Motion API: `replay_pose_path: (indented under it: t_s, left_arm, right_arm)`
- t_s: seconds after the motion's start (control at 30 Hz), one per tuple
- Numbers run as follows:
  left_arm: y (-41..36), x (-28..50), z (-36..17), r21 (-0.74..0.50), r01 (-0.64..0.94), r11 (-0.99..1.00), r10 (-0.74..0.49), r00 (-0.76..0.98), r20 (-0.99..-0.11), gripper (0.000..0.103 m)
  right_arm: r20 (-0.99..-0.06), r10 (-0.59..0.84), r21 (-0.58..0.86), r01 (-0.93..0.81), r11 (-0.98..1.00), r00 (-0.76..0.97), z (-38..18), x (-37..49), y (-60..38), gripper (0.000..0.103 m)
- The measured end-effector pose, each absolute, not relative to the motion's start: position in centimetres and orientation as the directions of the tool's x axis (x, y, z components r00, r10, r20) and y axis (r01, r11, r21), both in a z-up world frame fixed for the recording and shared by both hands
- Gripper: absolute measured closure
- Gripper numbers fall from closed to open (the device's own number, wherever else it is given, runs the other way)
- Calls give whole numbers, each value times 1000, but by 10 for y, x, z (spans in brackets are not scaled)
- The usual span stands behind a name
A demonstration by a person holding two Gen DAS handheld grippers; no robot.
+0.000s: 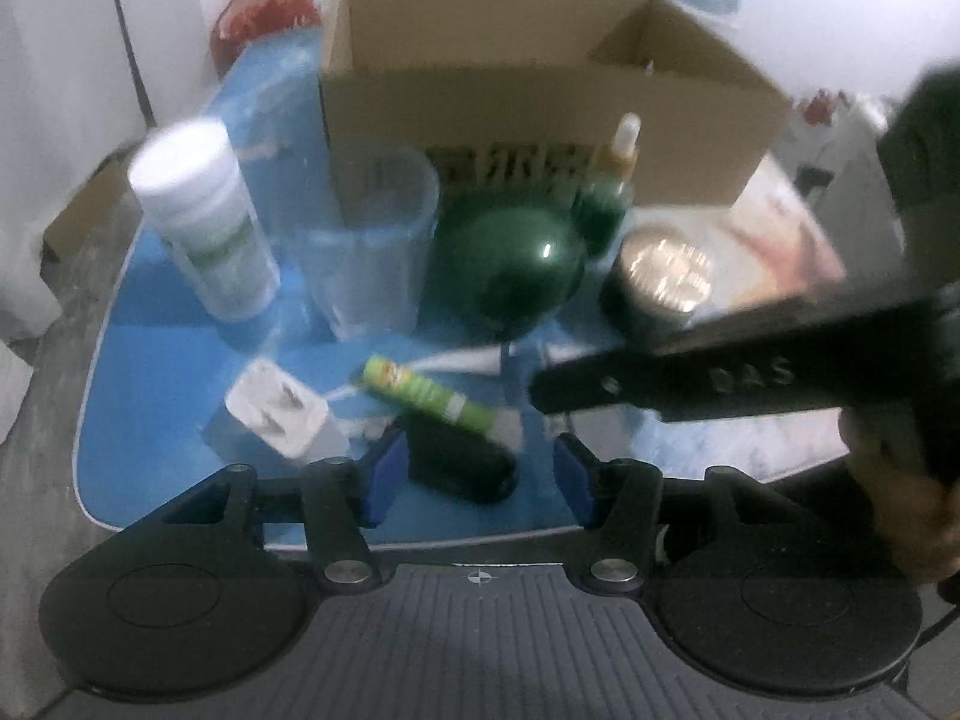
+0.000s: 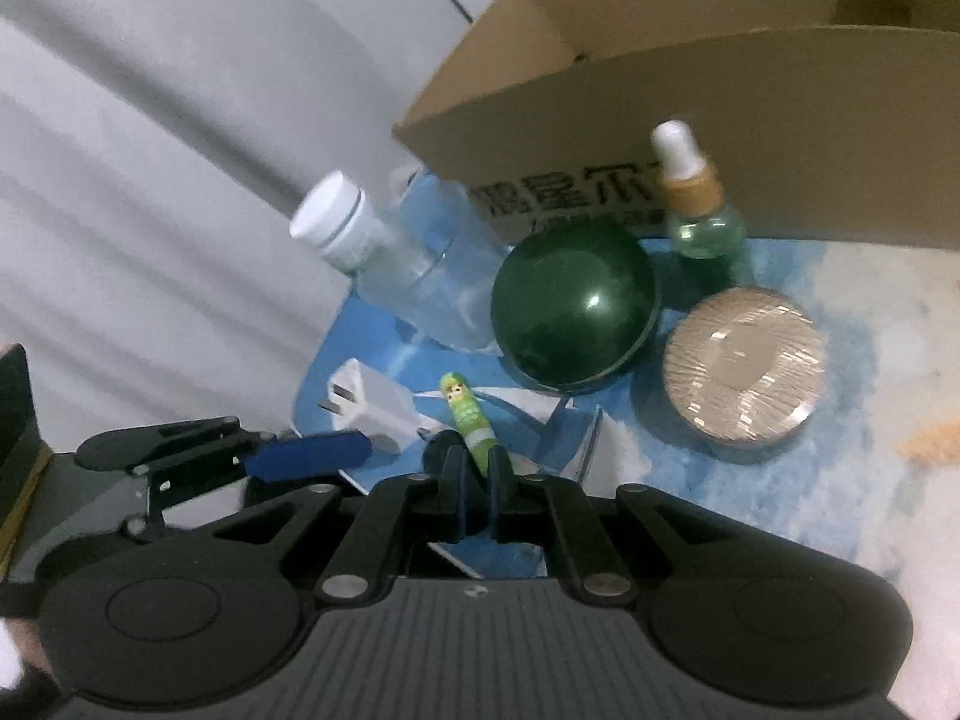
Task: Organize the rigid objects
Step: 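Return the right tool to the green-yellow glue stick, then grasp the green-yellow glue stick with the right gripper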
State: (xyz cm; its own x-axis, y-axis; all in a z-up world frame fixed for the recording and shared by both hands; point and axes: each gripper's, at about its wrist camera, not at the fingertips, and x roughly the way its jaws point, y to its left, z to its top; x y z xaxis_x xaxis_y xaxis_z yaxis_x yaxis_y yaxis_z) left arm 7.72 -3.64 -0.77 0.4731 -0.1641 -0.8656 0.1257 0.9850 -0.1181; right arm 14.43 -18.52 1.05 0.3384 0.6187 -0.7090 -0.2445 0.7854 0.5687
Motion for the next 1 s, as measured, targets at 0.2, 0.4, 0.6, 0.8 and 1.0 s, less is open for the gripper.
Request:
replay_pose_path:
  t_s: [0.2, 0.4, 0.6, 0.8, 1.0]
  left_arm:
    - [-34, 79, -33, -108, 137, 985, -159, 456, -876, 55]
    - [-35, 78, -39, -85, 161, 983, -152, 465, -872, 56]
    - [-32, 77, -42, -86, 160, 983, -152, 466, -871, 56]
    - [-31, 75, -45, -92, 155, 984, -154, 462, -873, 57]
    - [-29, 72, -44, -87, 154, 984, -150, 468, -871, 57]
  right_arm:
    - [-756, 573, 495, -294, 817, 318, -2, 154, -156, 94]
    - [-784, 541, 452, -319, 833, 303, -6, 162, -141, 93]
    - [-806, 511, 415, -331, 848, 299, -10, 171, -130, 88]
    - [-812, 505, 416, -316, 853, 294, -13, 175, -130, 86]
    - [-811, 503, 431, -275, 859, 299, -17, 174, -137, 87]
